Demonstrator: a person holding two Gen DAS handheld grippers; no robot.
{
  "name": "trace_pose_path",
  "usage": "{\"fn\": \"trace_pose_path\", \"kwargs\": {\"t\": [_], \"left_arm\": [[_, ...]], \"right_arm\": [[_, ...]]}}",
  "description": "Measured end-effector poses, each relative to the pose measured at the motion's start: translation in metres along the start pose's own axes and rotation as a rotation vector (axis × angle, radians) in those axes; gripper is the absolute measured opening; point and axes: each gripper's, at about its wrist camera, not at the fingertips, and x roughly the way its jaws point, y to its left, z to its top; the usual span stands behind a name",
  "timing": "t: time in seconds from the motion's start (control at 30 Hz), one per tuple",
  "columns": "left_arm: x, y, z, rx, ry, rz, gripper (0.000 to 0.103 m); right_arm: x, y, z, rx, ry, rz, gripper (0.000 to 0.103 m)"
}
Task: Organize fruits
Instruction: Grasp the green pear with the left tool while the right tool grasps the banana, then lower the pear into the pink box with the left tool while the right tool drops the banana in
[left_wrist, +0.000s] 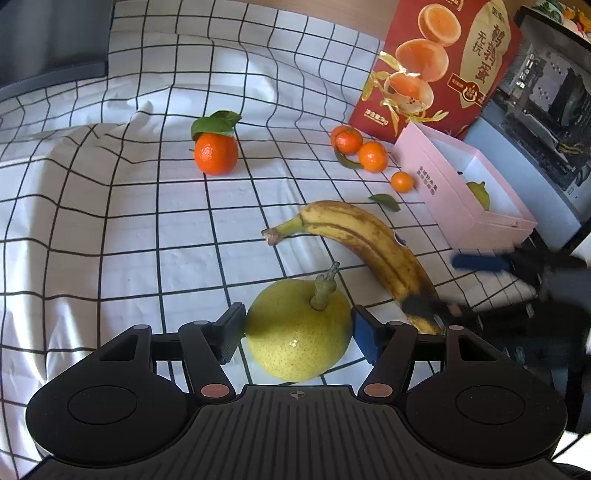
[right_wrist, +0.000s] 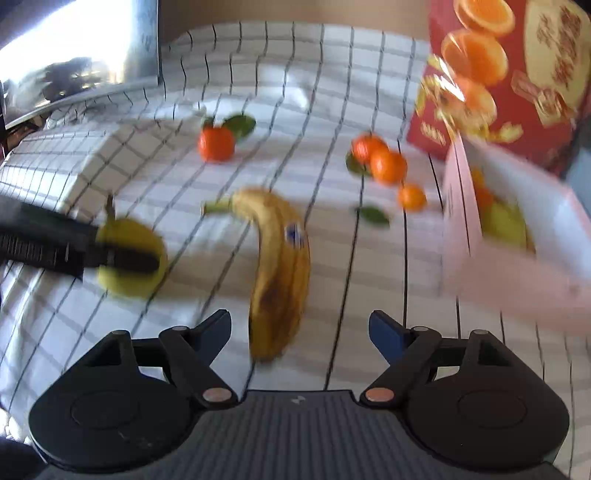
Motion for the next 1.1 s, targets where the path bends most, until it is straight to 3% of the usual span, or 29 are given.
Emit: {"fn": "trace_pose_path", "kwargs": {"t": [0.2,0.4,0.43,0.8,0.93,1.1], "left_arm": [[-0.001,-0.006,-0.002,0.02,-0.012,0.027,0.068],[0.0,-0.006,-0.005,0.011,-0.019,0.021,0.069],[0.0,-0.005,-0.006,0.011,-0.024,0.019,0.069],[-0.004,-0.014,-0.01,0.088,-0.067,0.004,0.068],[-0.007,-0.028,0.003,0.112,-0.071,-0.063,0.068],[-0.018,-0.063,0.044,0.147,-0.161,-0.203,0.068]], "right_arm": [[0.041,0.008,0.034,-0.004,0.012,0.018,0.07],[0.062,0.01,0.04,0.023,0.062,0.011,0.049],[0.061,0.01,0.039,0.017,0.062,-0.009,0.039],[0.006,-0.025,0.013,0.139,0.075,0.058,0.035],[-0.031,-0.048,0.009,0.193,0.025,0.019,0.035],[-0.084,-0.1,0.032,0.261,-0.094,-0.088,0.035]]}}
